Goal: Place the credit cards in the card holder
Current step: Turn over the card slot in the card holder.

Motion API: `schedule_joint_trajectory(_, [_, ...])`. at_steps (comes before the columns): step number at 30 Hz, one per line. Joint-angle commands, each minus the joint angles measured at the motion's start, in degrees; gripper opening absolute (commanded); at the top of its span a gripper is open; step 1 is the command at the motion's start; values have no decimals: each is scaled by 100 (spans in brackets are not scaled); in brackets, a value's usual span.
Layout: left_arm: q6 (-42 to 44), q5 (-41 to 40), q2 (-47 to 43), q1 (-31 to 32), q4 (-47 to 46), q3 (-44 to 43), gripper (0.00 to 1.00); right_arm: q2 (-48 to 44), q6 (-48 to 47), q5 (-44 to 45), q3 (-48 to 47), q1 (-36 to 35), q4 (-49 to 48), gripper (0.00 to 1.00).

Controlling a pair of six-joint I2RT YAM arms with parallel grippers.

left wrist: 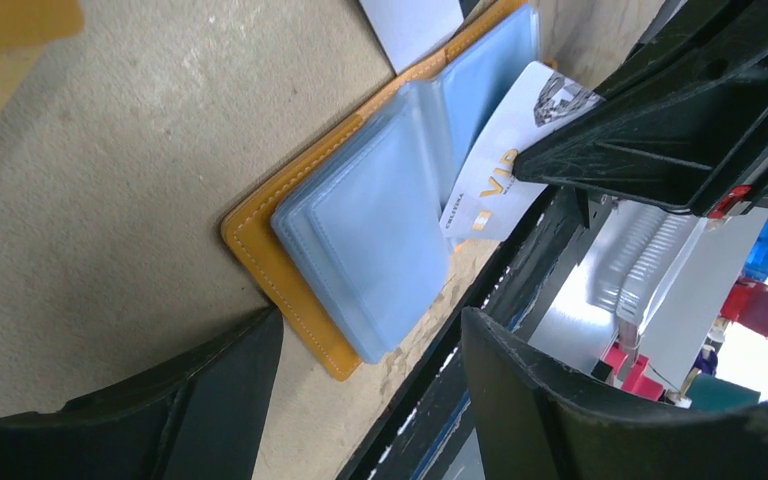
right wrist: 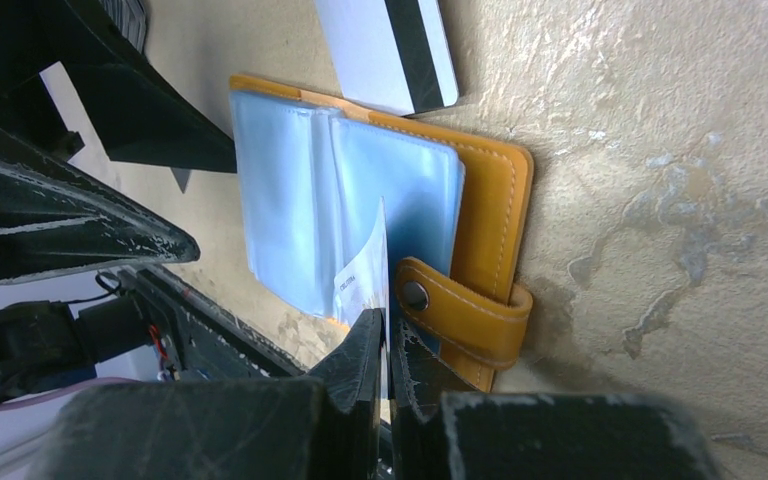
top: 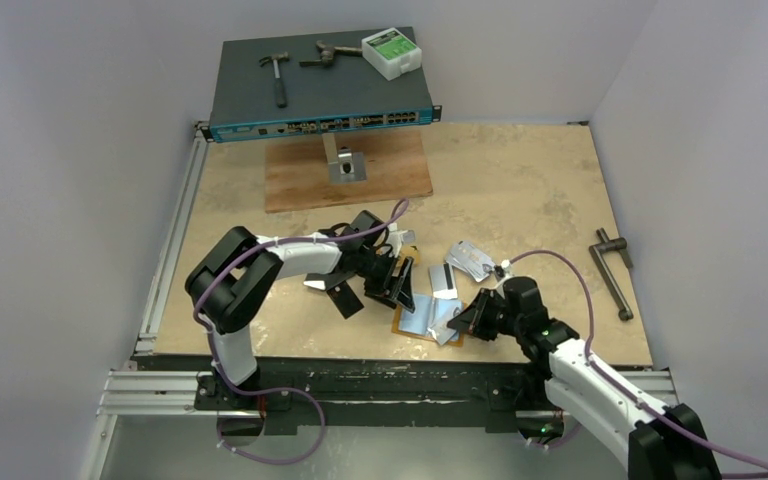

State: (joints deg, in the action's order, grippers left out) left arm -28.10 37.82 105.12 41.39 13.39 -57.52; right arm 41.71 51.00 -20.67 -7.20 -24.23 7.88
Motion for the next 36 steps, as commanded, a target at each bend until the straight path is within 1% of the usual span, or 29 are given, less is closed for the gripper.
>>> schedule_joint_trajectory(1, [120,-299,304,65,-591,250,67,100,-27,125,190,-56,5,0])
schedule_joint_trajectory(5, [62,394,184,58,-918,301,65,238,-55,131,193,-61,-85,0])
schedule_joint_trajectory(6, [41,574,131,57,-1028,340,62,280,-56,118,197,-57,-120,0])
schedule_joint_trajectory(12, [-202,1368,-9,-5,-1756,529,44,488,-32,124,215,-68,-316,0])
schedule_joint_trajectory(15, [-282,1603,-24,-33,-1915,510,31,534,-17,133,225,-76,-387,0])
schedule_joint_trajectory(17, [-247,1589,-39,-34,-1828,450,27,567,7,146,228,-83,-440,0])
schedule_joint_trajectory(21, [-149,1450,-71,-34,-1397,232,27,652,24,150,224,-103,-514,0])
schedule_joint_trajectory(27, [-141,1457,20,-23,-1386,169,26,682,-92,206,129,-115,-334,0])
schedule_joint_trajectory(30, [-187,1461,79,-25,-1534,216,27,561,-72,221,152,-117,-274,0])
schedule_joint_trajectory(36, [-597,1652,417,-25,-2153,255,26,478,120,153,379,-121,-516,0])
